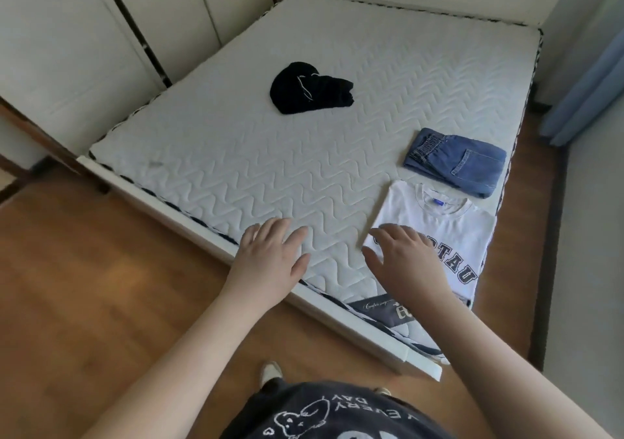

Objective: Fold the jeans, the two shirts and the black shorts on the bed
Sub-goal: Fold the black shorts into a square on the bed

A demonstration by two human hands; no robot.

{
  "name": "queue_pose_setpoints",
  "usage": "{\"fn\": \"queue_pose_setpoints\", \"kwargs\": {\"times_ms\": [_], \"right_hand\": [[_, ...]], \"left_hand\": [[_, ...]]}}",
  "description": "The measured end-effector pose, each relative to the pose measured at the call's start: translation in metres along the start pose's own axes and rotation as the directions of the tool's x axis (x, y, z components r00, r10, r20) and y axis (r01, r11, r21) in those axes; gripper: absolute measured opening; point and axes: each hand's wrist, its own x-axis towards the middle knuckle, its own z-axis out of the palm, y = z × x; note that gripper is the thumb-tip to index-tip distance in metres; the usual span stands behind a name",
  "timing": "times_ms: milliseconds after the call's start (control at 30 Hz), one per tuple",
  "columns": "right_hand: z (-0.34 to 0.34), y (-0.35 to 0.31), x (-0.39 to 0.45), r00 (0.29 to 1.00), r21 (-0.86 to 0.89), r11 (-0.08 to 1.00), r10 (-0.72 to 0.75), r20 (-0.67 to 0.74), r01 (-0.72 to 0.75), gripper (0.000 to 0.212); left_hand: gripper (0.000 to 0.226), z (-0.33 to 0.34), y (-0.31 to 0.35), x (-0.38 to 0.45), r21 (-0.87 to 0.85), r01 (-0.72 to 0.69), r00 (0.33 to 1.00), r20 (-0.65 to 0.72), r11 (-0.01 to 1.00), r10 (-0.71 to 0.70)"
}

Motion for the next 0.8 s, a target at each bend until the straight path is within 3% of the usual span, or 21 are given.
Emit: {"fn": "queue_pose_setpoints", "kwargs": {"times_ms": [167,300,533,667,800], "right_hand": [[0.018,-0.068,0.025,0.992,-0.028,0.992,-0.12,-0.025,0.119,0.032],[0.042,-0.153,0.045,0.982,-0.017,0.983,-0.185,-0.02,0.185,0.033],[0.08,-0.3,0.065,0.95,0.015,0.95,-0.31,-0.02,0.311,0.043],[0.093,-0.353,0.076,0.927,0.015,0.928,-0.37,-0.054,0.371,0.04],[0.111,-0.379,0.09,0.898,-0.039,0.897,-0.439,0.018,0.44,0.035]], "left_hand": [[0.049,-0.004,-0.072,-0.035,-0.04,0.072,0.994,-0.077,0.997,-0.075],[0.052,-0.006,-0.142,-0.064,-0.043,0.16,0.985,-0.062,0.986,-0.163],[0.051,-0.011,-0.257,-0.125,0.012,0.197,0.979,-0.049,0.98,-0.196],[0.047,-0.009,-0.301,-0.149,0.012,0.228,0.973,-0.04,0.974,-0.227],[0.046,0.006,-0.326,-0.152,-0.062,0.301,0.953,-0.003,0.952,-0.301]]}}
